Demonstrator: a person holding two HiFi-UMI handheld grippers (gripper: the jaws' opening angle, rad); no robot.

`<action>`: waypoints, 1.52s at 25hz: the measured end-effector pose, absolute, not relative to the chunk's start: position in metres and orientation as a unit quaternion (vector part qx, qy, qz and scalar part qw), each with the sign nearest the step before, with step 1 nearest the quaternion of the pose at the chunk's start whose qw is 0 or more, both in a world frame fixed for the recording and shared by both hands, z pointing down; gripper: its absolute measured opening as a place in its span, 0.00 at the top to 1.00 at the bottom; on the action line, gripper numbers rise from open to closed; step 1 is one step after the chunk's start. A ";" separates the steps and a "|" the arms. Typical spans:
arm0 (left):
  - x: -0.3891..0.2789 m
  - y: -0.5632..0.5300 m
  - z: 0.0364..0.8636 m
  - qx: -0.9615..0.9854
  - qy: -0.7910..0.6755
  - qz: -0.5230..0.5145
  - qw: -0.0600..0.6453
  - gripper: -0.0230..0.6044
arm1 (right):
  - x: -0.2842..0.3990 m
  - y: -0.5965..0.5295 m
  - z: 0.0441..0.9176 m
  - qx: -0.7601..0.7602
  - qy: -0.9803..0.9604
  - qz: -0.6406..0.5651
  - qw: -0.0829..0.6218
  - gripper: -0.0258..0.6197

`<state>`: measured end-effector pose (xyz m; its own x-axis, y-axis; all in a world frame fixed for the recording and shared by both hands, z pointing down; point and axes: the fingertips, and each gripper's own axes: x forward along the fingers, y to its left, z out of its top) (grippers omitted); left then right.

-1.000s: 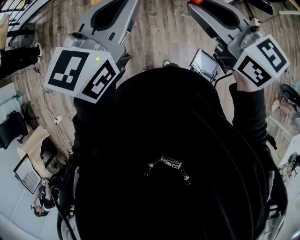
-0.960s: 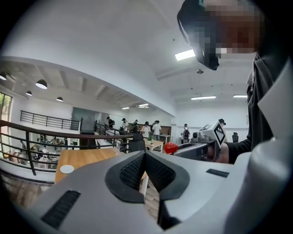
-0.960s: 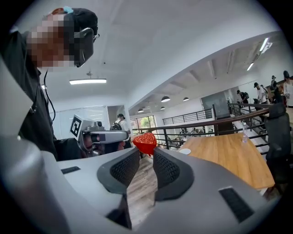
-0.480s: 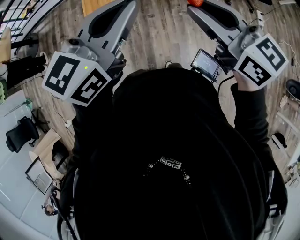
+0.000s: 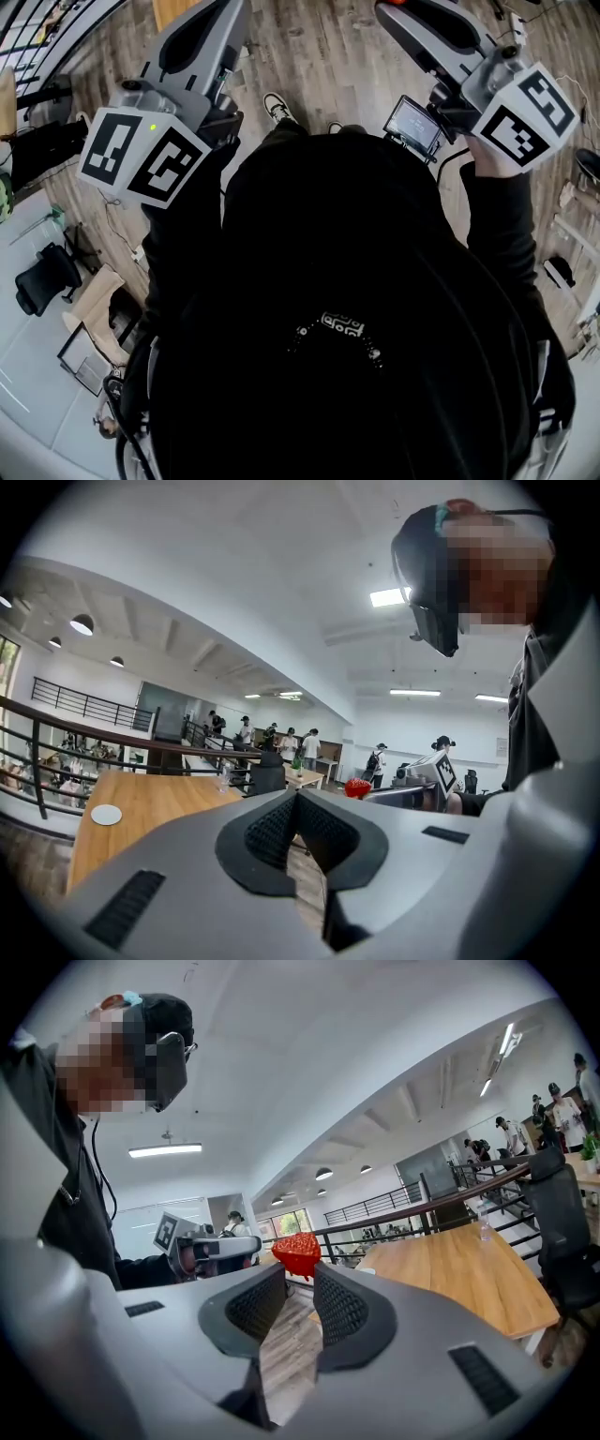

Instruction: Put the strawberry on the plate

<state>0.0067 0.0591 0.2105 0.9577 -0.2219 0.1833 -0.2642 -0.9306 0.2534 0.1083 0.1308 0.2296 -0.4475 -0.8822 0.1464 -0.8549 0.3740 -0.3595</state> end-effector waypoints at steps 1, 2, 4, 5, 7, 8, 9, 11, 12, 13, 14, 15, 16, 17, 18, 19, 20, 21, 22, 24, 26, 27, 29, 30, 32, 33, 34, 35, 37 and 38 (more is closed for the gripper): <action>0.010 0.056 0.213 0.980 -0.119 0.075 0.139 0.96 | 0.110 0.129 0.231 -0.529 0.826 -0.194 0.034 0.80; 0.014 0.055 0.216 0.981 -0.113 0.075 0.139 0.96 | 0.112 0.129 0.232 -0.533 0.823 -0.194 0.036 0.80; 0.022 0.055 0.217 0.983 -0.097 0.079 0.134 0.96 | 0.115 0.130 0.232 -0.539 0.819 -0.194 0.039 0.80; 0.025 0.056 0.216 0.984 -0.087 0.080 0.134 0.96 | 0.116 0.130 0.230 -0.542 0.817 -0.193 0.039 0.80; 0.028 0.055 0.214 0.984 -0.068 0.071 0.149 0.96 | 0.116 0.129 0.223 -0.548 0.815 -0.186 0.036 0.80; 0.027 0.052 0.214 0.983 -0.064 0.067 0.157 0.96 | 0.116 0.127 0.220 -0.551 0.814 -0.182 0.034 0.80; 0.025 0.049 0.215 0.983 -0.064 0.067 0.157 0.96 | 0.115 0.126 0.217 -0.553 0.813 -0.180 0.033 0.80; 0.023 0.044 0.217 0.987 -0.069 0.080 0.123 0.96 | 0.113 0.123 0.214 -0.555 0.812 -0.178 0.034 0.80; 0.023 0.044 0.217 0.989 -0.072 0.088 0.096 0.96 | 0.113 0.122 0.214 -0.556 0.811 -0.177 0.033 0.80; 0.024 0.045 0.216 0.990 -0.072 0.095 0.073 0.96 | 0.112 0.121 0.213 -0.557 0.810 -0.177 0.032 0.80; 0.026 0.046 0.214 0.991 -0.070 0.097 0.059 0.96 | 0.112 0.121 0.213 -0.559 0.809 -0.178 0.032 0.80; 0.029 0.047 0.213 0.992 -0.067 0.096 0.054 0.96 | 0.113 0.120 0.212 -0.560 0.809 -0.177 0.032 0.80; 0.033 0.047 0.211 0.992 -0.064 0.094 0.054 0.96 | 0.115 0.118 0.210 -0.561 0.808 -0.176 0.032 0.80; 0.036 0.044 0.210 0.992 -0.062 0.093 0.055 0.96 | 0.117 0.115 0.207 -0.562 0.808 -0.175 0.032 0.80; 0.040 0.039 0.209 0.992 -0.059 0.093 0.056 0.96 | 0.119 0.111 0.205 -0.563 0.808 -0.174 0.031 0.80; 0.043 0.033 0.207 0.992 -0.056 0.093 0.057 0.96 | 0.121 0.105 0.202 -0.564 0.807 -0.173 0.030 0.80; 0.045 0.026 0.206 0.993 -0.052 0.091 0.059 0.96 | 0.123 0.099 0.200 -0.566 0.805 -0.173 0.028 0.80; 0.045 0.018 0.204 0.993 -0.050 0.087 0.063 0.96 | 0.123 0.093 0.199 -0.568 0.804 -0.174 0.024 0.80; 0.042 0.012 0.205 0.993 -0.048 0.082 0.069 0.96 | 0.120 0.085 0.199 -0.568 0.804 -0.174 0.018 0.80; 0.031 0.003 0.210 0.993 -0.036 0.078 0.075 0.96 | 0.109 0.072 0.201 -0.571 0.802 -0.176 0.009 0.80; 0.022 0.002 0.215 0.994 -0.012 0.080 0.068 0.96 | 0.101 0.065 0.206 -0.577 0.797 -0.179 0.008 0.80; 0.020 0.003 0.216 0.995 0.002 0.082 0.061 0.96 | 0.099 0.063 0.207 -0.579 0.795 -0.180 0.007 0.80; 0.023 0.002 0.216 0.995 0.020 0.085 0.054 0.96 | 0.101 0.060 0.206 -0.580 0.794 -0.181 0.007 0.80; 0.025 0.001 0.216 0.995 0.025 0.085 0.055 0.96 | 0.103 0.059 0.206 -0.582 0.793 -0.181 0.008 0.80; 0.025 -0.001 0.219 0.994 0.032 0.084 0.061 0.96 | 0.101 0.060 0.208 -0.585 0.790 -0.184 0.011 0.80; 0.023 0.000 0.221 0.994 0.036 0.084 0.065 0.96 | 0.097 0.060 0.209 -0.586 0.789 -0.186 0.009 0.80; 0.021 -0.001 0.222 0.993 0.039 0.083 0.068 0.96 | 0.093 0.058 0.208 -0.585 0.789 -0.188 0.007 0.80; 0.020 -0.004 0.222 0.993 0.041 0.082 0.071 0.96 | 0.091 0.055 0.207 -0.583 0.789 -0.190 0.005 0.80; 0.020 -0.013 0.217 0.993 0.040 0.078 0.074 0.96 | 0.092 0.045 0.204 -0.580 0.790 -0.197 0.003 0.80; 0.019 -0.017 0.214 0.993 0.038 0.076 0.076 0.96 | 0.093 0.042 0.202 -0.578 0.791 -0.200 0.001 0.80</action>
<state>0.0191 -0.0167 0.2144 0.9854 0.0873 0.1462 0.0640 -0.9855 0.1573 0.0930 0.0419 0.2019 -0.3313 -0.9151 0.2299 -0.9142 0.2510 -0.3183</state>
